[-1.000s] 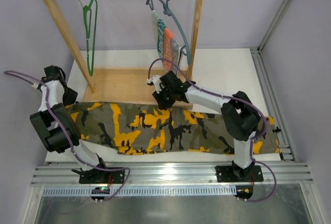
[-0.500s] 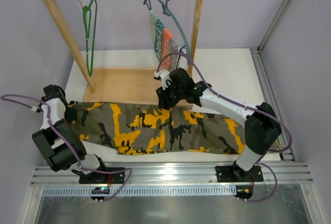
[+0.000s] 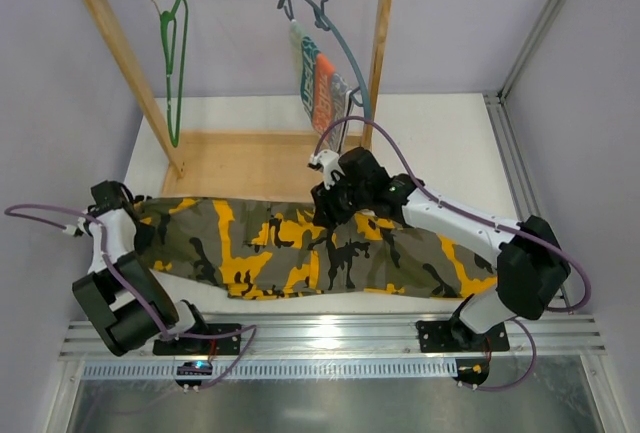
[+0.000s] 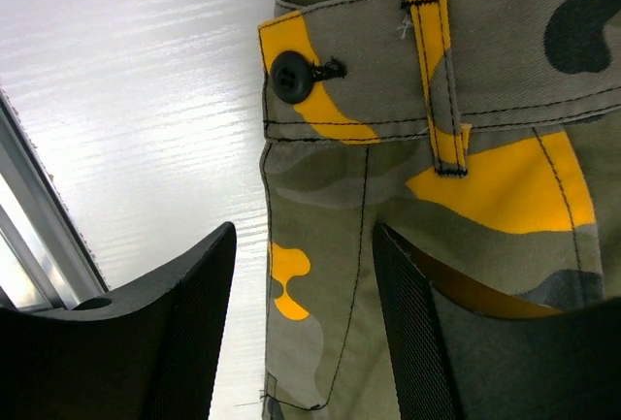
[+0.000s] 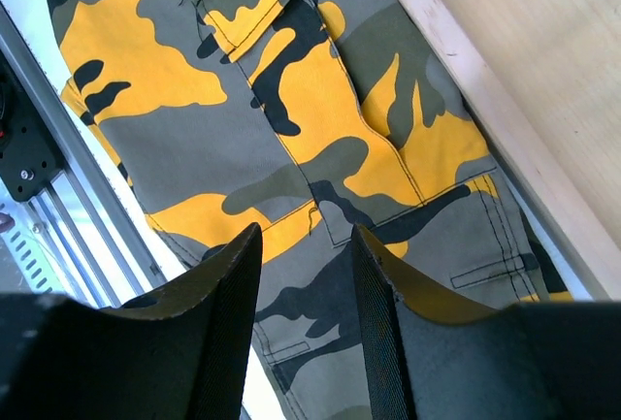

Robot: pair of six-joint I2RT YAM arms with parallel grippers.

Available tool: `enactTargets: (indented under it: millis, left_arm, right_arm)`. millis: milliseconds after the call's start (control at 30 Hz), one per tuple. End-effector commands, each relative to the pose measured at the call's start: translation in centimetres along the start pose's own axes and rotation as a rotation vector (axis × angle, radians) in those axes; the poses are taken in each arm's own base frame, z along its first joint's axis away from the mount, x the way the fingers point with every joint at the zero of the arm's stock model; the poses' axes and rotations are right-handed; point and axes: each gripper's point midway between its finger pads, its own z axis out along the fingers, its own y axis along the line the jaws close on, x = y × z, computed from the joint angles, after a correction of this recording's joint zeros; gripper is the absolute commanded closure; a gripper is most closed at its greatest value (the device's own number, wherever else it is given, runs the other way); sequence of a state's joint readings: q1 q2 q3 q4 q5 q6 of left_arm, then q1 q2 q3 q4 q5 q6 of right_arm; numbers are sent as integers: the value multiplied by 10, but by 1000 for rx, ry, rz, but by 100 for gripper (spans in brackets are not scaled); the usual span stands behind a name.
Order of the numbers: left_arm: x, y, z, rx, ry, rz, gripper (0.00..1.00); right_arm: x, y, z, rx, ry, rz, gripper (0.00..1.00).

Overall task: Place the trousers on the hanger
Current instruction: Fold the trousers

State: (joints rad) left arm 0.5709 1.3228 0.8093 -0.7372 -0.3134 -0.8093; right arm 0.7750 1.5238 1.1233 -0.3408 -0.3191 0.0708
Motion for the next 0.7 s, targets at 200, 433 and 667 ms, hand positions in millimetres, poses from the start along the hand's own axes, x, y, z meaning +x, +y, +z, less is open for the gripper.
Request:
enactTargets:
  millis: [200,433,667]
  left_arm:
    - [-45,-43,-30,209,-134,-39,46]
    - [-26,-90,-19,289,54,20,62]
    - [-12,-64,31,114,49,71,60]
  right_arm:
    - [-28,14,-26,-19,-122,-31,54]
    - [-24,9,-29,8,-118,-41,54]
    - [-22,8,-28,11,-121,-37,54]
